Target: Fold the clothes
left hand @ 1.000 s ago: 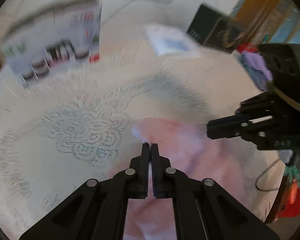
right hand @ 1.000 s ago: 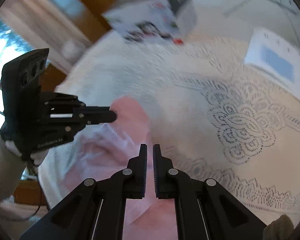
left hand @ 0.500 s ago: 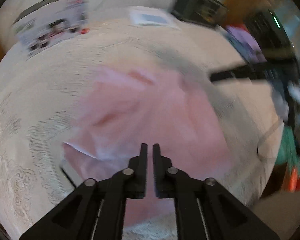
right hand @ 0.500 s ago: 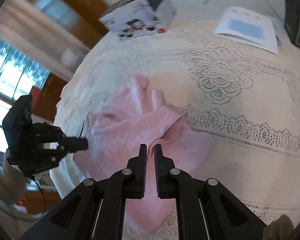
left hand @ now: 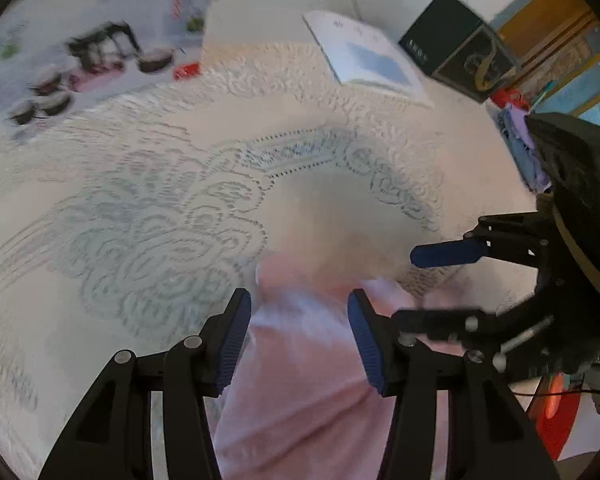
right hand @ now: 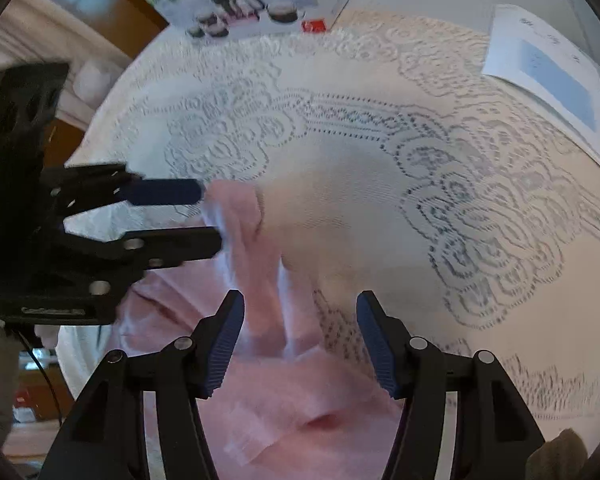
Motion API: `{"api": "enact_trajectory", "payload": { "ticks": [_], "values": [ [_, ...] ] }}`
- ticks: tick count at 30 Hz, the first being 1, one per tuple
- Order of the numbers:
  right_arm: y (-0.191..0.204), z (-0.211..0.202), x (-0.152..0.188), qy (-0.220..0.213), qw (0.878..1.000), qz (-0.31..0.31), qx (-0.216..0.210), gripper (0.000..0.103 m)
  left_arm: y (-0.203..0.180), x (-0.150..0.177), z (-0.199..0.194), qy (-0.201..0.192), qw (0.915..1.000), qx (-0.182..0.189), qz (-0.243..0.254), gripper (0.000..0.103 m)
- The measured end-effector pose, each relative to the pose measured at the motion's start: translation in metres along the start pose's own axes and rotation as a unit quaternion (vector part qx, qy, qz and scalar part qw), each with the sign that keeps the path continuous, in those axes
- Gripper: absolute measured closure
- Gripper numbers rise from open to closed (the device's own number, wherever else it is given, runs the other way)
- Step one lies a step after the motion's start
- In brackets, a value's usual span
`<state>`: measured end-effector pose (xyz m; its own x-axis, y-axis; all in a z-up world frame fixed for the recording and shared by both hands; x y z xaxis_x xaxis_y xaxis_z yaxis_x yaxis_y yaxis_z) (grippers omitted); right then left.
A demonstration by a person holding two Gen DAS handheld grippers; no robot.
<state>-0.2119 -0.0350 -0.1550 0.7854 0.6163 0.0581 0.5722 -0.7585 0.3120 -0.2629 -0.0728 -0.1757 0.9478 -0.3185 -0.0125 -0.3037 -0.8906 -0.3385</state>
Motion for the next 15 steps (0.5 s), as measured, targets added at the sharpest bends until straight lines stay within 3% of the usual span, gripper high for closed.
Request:
{"api": "enact_trajectory", "payload": {
  "ticks": [1, 2, 3, 6, 10, 15],
  "values": [
    [0.000, 0.004, -0.002, 0.004, 1.000, -0.004, 0.003, 0.066, 0.001, -0.001, 0.003, 0.000, 1.0000, -0.004, 0.001, 0.061],
    [0.001, 0.010, -0.004, 0.010, 1.000, -0.010, 0.009, 0.074, 0.001, -0.004, 0.004, -0.002, 1.0000, -0.007, 0.005, 0.077],
    [0.002, 0.015, -0.005, 0.015, 1.000, -0.015, 0.011, 0.088, 0.000, -0.008, 0.004, -0.003, 0.9999, -0.010, 0.009, 0.100],
    [0.007, 0.005, -0.007, -0.017, 0.999, -0.036, 0.020, 0.100, -0.004, -0.005, -0.008, -0.025, 0.9994, -0.015, 0.020, 0.101],
    [0.008, -0.027, 0.003, -0.074, 0.996, -0.055, -0.018, 0.100, -0.031, 0.024, -0.053, -0.087, 0.9949, -0.003, 0.052, 0.101],
    [0.011, -0.070, 0.072, -0.131, 0.984, -0.102, -0.058, 0.100, -0.085, 0.090, -0.081, -0.130, 0.9821, -0.038, 0.131, 0.100]
  ]
}}
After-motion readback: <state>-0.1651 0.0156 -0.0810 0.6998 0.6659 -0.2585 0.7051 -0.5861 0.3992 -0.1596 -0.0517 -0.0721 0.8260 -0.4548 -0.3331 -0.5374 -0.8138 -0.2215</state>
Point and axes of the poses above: each gripper's, at about its wrist camera, not at the fingertips, and z roughly the way its jaws point, y to its left, x to its underside, the point moved 6 cm from there along z, roughly the way its jaws point, and after that the axes turned 14 degrees about y, right-handed, at the moved point
